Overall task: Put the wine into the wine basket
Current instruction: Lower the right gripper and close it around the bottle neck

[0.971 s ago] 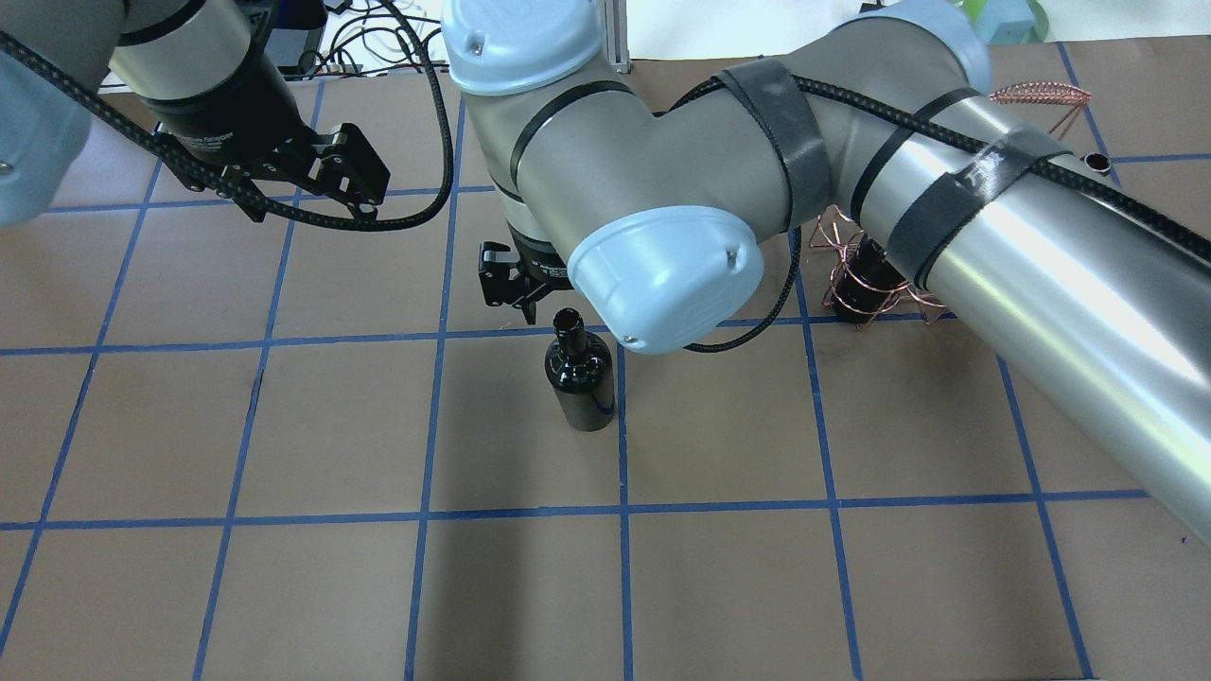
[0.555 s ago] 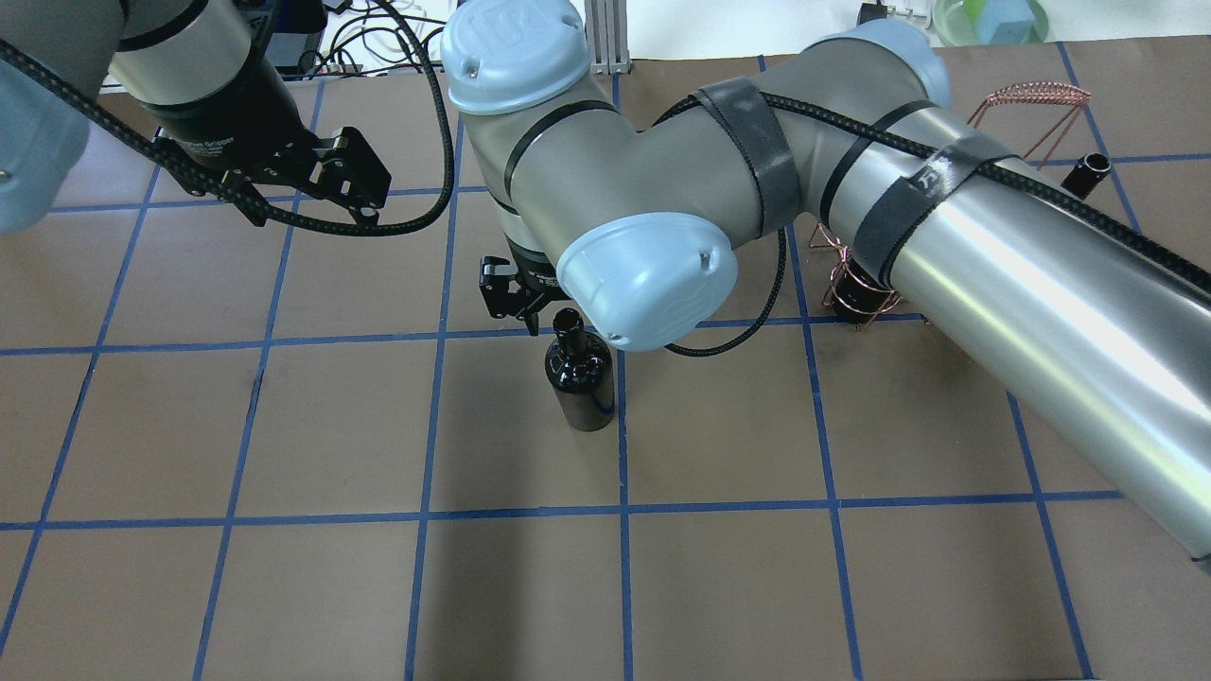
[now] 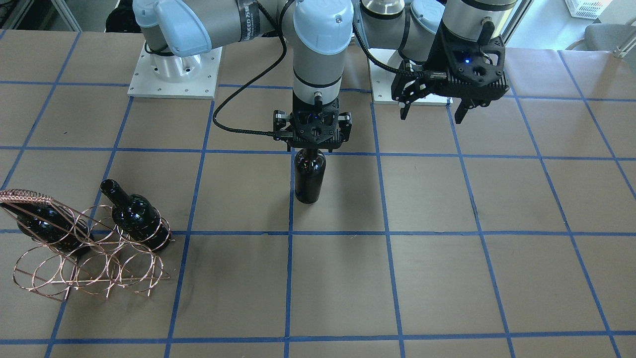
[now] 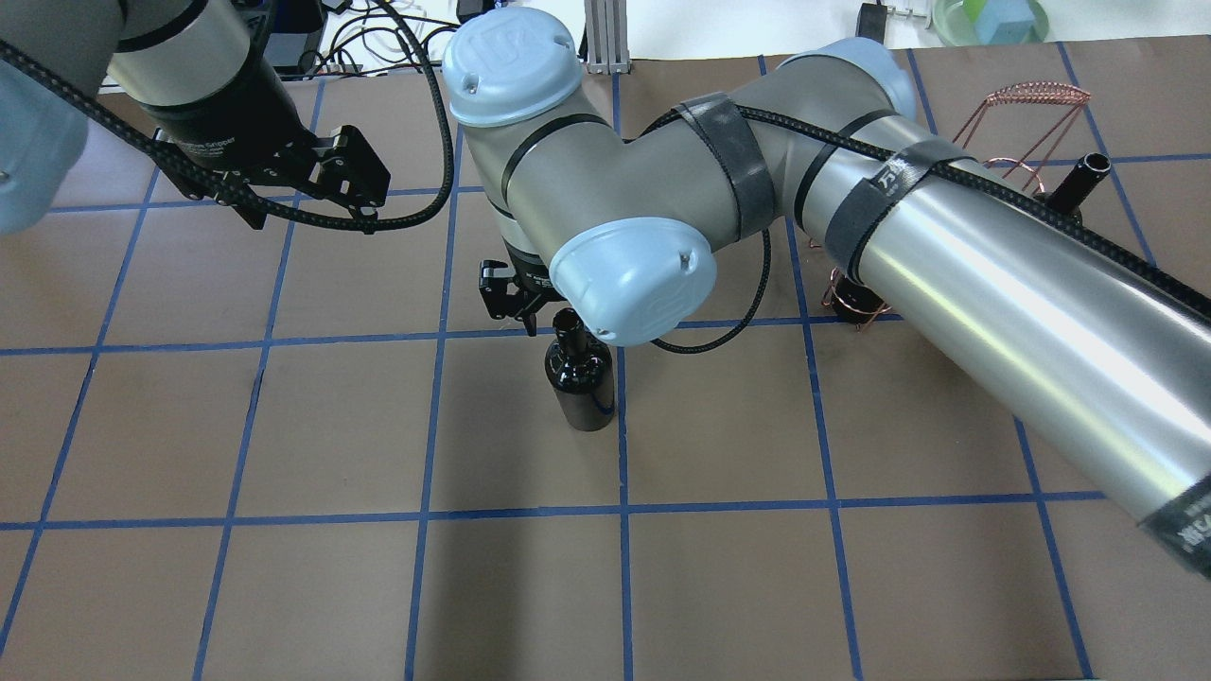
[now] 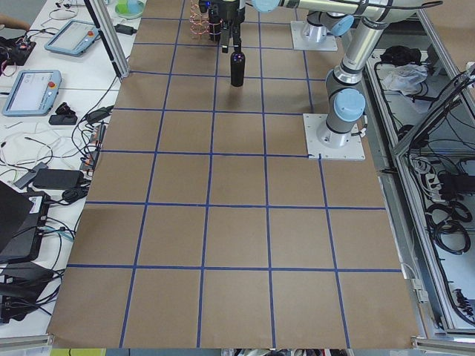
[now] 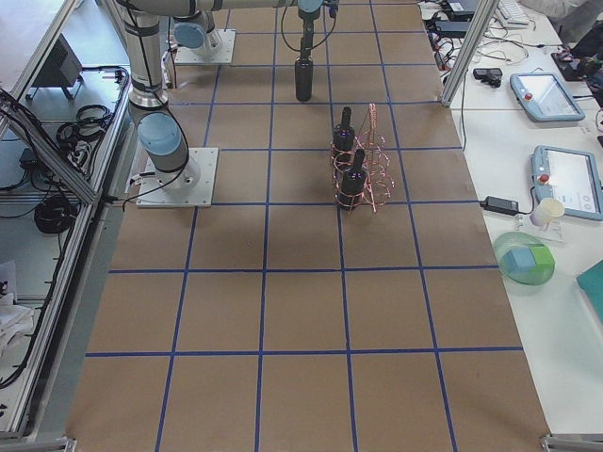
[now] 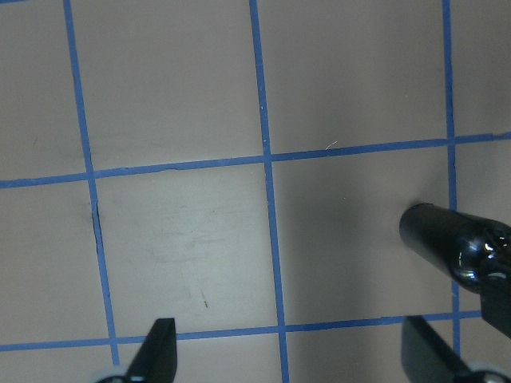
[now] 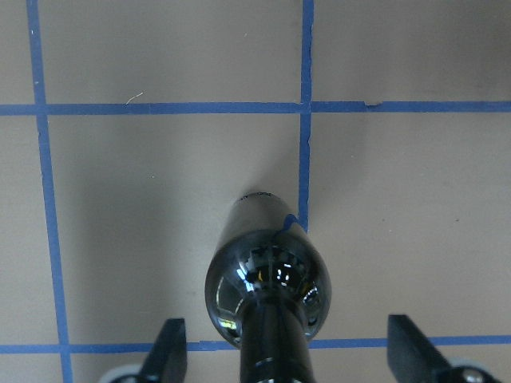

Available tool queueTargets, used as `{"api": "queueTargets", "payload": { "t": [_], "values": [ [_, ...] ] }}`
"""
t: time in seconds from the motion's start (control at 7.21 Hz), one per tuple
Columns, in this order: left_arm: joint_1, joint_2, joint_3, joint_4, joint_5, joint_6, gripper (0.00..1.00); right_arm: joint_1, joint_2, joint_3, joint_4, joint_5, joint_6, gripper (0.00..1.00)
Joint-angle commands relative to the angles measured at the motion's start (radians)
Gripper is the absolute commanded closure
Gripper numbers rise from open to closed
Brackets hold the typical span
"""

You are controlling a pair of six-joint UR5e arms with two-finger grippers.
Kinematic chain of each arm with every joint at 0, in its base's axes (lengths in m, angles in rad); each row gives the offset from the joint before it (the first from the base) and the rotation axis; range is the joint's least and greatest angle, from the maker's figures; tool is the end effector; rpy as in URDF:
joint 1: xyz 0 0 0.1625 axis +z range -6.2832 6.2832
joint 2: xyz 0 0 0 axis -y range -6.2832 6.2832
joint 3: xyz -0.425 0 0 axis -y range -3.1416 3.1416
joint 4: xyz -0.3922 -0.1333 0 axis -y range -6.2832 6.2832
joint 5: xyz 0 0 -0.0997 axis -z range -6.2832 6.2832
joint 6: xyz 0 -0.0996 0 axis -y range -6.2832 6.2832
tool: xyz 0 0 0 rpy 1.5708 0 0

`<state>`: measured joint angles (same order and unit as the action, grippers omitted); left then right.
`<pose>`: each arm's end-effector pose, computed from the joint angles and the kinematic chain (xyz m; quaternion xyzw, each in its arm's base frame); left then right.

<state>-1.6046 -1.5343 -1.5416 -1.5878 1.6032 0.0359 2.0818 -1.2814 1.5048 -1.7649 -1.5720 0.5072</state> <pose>-0.1462 -0.4756 0.5184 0.0344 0.9990 -0.0243 0.0162 0.4098 -0.4586 0.3805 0.0019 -0.9999 -0.0125 0.0077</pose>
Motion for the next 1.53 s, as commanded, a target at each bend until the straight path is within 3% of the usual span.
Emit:
{"api": "queueTargets", "payload": {
  "t": [0.0, 0.28, 0.83, 1.11, 1.25, 1.39],
  "values": [
    [0.002, 0.000, 0.000, -0.006, 0.001, -0.021, 0.00, 0.000, 0.004, 0.000, -0.001, 0.003, 0.002, 0.20],
    [0.003, 0.000, 0.000, -0.006, 0.003, -0.013, 0.00, 0.000, 0.004, 0.000, 0.002, 0.003, 0.002, 0.40],
    [0.003, 0.000, 0.000, -0.008, 0.003, -0.013, 0.00, 0.000, 0.004, 0.003, 0.009, 0.035, 0.002, 0.41],
    [0.003, 0.000, 0.000, -0.008, 0.001, -0.013, 0.00, 0.000, 0.004, 0.002, 0.007, 0.035, -0.001, 0.52],
    [0.002, 0.000, 0.000, -0.008, 0.000, -0.011, 0.00, 0.000, 0.004, 0.003, 0.007, 0.035, -0.003, 0.63],
    [0.002, 0.000, -0.002, -0.008, 0.000, -0.013, 0.00, 0.000, 0.004, 0.002, 0.009, 0.039, -0.004, 0.85]
  ]
}}
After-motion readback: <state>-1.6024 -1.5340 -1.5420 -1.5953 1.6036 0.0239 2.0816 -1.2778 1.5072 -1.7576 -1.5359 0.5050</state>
